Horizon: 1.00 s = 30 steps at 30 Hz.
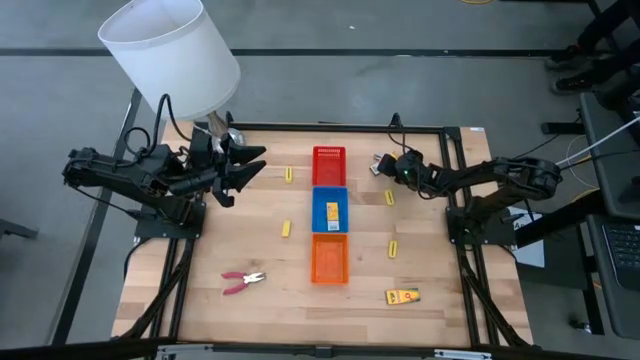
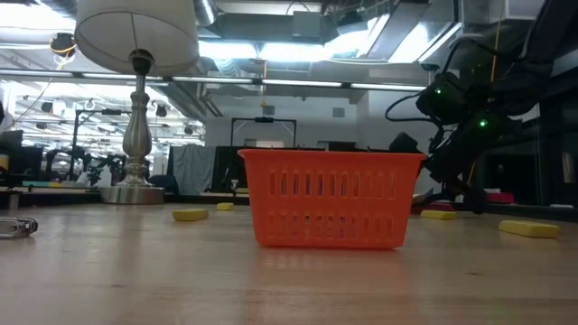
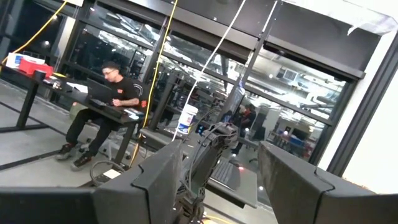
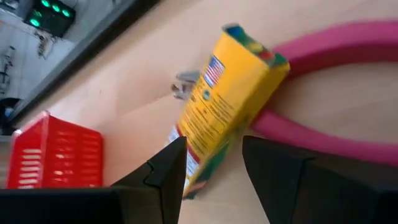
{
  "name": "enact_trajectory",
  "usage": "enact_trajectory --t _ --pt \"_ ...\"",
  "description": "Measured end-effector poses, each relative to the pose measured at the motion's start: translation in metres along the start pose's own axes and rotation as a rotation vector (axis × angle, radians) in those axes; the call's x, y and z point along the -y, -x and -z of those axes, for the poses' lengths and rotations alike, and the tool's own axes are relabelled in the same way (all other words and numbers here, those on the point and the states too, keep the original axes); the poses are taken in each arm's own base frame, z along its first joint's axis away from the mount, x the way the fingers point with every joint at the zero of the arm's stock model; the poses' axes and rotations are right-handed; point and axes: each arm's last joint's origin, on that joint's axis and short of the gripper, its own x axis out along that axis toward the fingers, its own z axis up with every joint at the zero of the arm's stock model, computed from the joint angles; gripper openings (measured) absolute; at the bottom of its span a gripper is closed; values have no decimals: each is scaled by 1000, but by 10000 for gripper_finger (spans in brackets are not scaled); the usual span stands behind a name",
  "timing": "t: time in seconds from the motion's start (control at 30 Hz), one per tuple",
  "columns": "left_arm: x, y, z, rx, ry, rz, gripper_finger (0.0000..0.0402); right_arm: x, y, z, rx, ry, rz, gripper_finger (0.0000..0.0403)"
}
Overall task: Pick & Place School Supplies
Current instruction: Put the yellow crayon box into the blue bin
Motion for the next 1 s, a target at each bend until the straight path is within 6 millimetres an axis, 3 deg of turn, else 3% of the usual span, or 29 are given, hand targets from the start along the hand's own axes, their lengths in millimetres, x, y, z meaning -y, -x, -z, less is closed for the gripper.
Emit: enact_trajectory --t 0.83,1.0 --pt "1 0 0 -4 20 12 207 0 -7 -1 35 -1 -15 162" --pt "1 0 0 -4 26 12 207 1 -9 0 41 4 -11 140"
